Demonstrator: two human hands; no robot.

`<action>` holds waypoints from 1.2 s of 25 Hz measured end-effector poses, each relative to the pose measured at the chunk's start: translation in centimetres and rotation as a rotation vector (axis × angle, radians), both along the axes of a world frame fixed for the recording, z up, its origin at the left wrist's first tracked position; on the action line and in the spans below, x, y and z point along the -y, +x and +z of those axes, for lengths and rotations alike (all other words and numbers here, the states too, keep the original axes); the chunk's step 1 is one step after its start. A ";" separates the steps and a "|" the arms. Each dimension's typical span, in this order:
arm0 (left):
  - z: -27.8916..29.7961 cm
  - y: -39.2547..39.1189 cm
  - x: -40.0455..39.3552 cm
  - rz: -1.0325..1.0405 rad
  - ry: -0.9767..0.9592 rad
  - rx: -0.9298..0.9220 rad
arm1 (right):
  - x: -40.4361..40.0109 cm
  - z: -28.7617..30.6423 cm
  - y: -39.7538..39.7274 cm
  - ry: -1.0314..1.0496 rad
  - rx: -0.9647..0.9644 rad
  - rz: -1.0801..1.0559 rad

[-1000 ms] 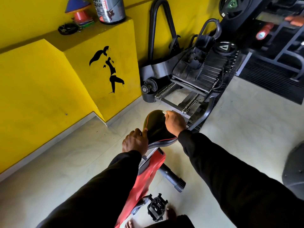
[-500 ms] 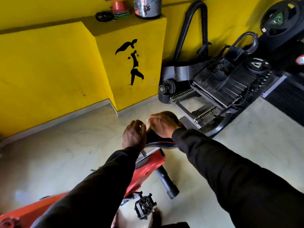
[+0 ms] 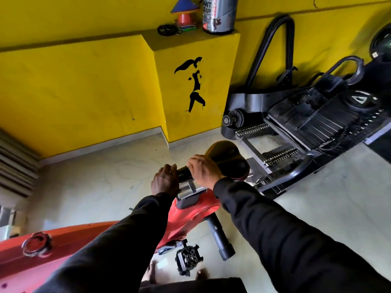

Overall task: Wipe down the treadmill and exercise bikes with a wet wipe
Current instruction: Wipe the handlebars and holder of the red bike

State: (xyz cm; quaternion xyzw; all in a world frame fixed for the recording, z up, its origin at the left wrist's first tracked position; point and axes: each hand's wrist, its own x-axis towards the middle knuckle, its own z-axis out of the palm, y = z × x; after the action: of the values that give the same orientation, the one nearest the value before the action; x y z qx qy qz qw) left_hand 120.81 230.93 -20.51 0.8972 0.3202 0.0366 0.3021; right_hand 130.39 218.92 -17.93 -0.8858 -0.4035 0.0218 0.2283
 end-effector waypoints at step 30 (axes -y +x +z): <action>3.2 -1.1 -3.8 -0.173 -0.250 -0.018 | -2.0 -1.2 -8.8 0.542 -0.218 -0.744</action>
State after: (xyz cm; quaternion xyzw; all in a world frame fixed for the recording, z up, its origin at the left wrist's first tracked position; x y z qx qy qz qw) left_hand 119.73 234.74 -17.33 0.8770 0.2464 -0.0378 0.4108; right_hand 121.64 220.91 -19.13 -0.8713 -0.0237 -0.0745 0.4845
